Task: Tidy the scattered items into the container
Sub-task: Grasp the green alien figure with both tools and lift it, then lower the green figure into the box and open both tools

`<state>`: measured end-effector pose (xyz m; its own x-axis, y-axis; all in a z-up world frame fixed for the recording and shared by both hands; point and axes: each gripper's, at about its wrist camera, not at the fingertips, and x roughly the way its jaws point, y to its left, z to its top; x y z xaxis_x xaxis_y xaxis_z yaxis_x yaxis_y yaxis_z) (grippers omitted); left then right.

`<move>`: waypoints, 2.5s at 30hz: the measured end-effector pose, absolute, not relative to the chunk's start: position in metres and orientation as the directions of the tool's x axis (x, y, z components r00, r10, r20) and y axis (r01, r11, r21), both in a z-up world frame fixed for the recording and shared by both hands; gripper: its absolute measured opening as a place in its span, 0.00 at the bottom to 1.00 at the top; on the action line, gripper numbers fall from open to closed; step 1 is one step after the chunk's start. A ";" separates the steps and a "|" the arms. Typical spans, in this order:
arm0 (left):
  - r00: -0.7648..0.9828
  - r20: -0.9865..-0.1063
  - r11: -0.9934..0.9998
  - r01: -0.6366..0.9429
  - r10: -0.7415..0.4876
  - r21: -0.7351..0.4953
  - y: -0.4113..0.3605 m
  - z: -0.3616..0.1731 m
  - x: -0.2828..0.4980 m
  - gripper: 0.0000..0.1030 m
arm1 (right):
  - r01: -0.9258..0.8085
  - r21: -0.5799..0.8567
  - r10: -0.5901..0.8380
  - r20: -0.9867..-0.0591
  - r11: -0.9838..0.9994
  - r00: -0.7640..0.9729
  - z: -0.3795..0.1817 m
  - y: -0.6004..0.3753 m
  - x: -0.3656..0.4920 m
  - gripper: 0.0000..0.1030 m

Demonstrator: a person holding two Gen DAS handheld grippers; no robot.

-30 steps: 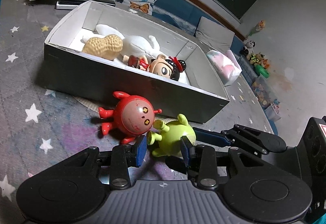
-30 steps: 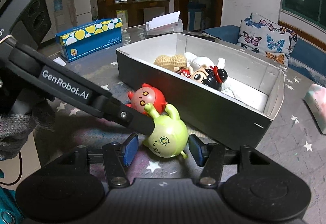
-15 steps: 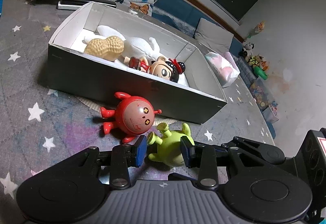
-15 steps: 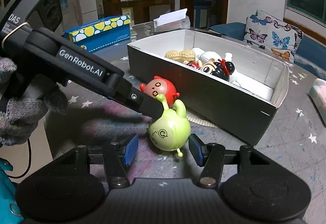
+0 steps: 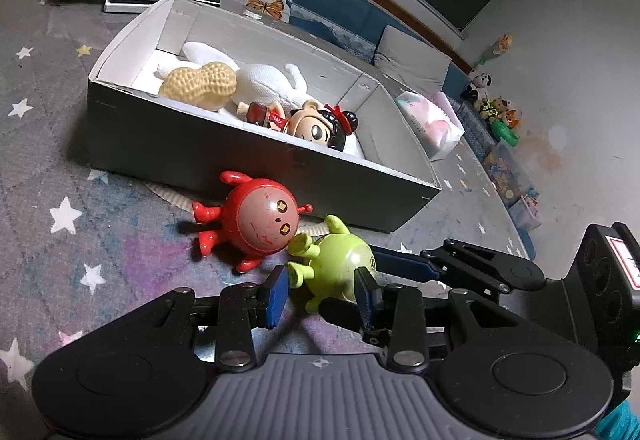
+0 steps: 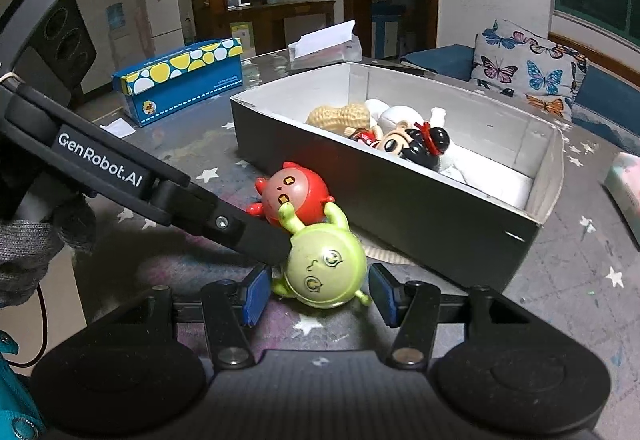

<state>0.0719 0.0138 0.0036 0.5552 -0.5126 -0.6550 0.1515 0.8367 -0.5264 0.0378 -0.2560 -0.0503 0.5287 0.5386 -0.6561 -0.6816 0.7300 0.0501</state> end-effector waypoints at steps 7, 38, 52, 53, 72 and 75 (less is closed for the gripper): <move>0.552 -0.646 0.817 0.122 -0.527 -0.563 0.025 0.002 0.076 0.37 | -0.687 0.037 0.536 -0.656 0.726 0.532 -0.050 -0.250 0.042 0.53; 0.526 -0.608 0.769 0.152 -0.595 -0.621 0.025 0.003 0.073 0.39 | -0.688 0.011 0.526 -0.654 0.725 0.543 -0.049 -0.250 0.030 0.48; 0.590 -0.515 0.770 0.343 -0.622 -0.537 -0.014 0.073 0.120 0.39 | -0.579 -0.070 0.462 -0.530 0.812 0.711 0.015 -0.280 0.053 0.48; 0.591 -0.512 0.771 0.357 -0.623 -0.527 -0.018 0.076 0.127 0.39 | -0.569 -0.073 0.454 -0.525 0.819 0.720 0.018 -0.282 0.059 0.48; 0.478 -0.621 0.783 0.352 -0.622 -0.513 -0.038 0.043 0.230 0.39 | -0.516 -0.048 0.369 -0.642 0.855 0.672 -0.009 -0.276 0.159 0.47; 0.471 -0.637 0.792 0.352 -0.610 -0.499 -0.041 0.040 0.234 0.39 | -0.518 -0.054 0.354 -0.670 0.854 0.653 -0.016 -0.271 0.163 0.48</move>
<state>0.2345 -0.0408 0.0397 0.4713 -0.6102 -0.6369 0.3518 0.7922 -0.4987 0.1630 -0.2710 -0.0164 0.6530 0.3538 -0.6696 -0.5177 0.8538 -0.0537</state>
